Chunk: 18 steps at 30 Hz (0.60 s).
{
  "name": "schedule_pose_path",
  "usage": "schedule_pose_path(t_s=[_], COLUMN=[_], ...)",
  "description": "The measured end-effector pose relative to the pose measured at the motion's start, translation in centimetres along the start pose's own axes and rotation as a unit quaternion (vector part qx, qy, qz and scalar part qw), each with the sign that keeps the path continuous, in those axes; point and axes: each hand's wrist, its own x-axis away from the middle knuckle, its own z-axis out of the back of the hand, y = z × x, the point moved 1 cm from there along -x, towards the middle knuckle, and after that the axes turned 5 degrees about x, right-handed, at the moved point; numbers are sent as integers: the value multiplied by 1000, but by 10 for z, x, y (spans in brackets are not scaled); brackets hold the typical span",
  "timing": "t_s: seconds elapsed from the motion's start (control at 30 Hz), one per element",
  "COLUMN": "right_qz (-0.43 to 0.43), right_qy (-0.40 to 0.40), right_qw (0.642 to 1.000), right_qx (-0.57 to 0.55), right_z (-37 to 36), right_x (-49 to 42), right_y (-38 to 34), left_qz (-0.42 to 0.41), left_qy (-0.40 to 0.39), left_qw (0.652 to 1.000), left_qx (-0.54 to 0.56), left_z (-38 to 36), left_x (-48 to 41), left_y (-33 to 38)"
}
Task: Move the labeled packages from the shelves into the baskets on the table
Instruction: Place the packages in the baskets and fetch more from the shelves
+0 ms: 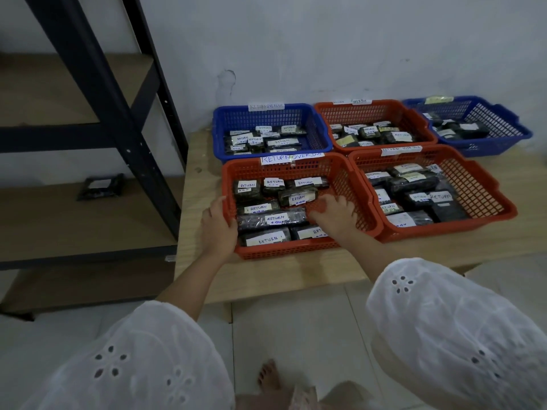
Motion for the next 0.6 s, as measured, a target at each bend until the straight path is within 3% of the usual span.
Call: schedule_pose_path(t_s=[0.27, 0.6], right_qz=[105, 106], right_qy=[32, -38], right_qw=[992, 991], right_qx=[-58, -70], right_z=[7, -9], right_x=[83, 229], right_y=[-18, -38], left_qz=[-35, -61], left_qy=[15, -33], left_qw=[999, 997], left_qx=[-2, -26], left_z=[41, 124], left_x=[56, 183], left_y=[2, -25])
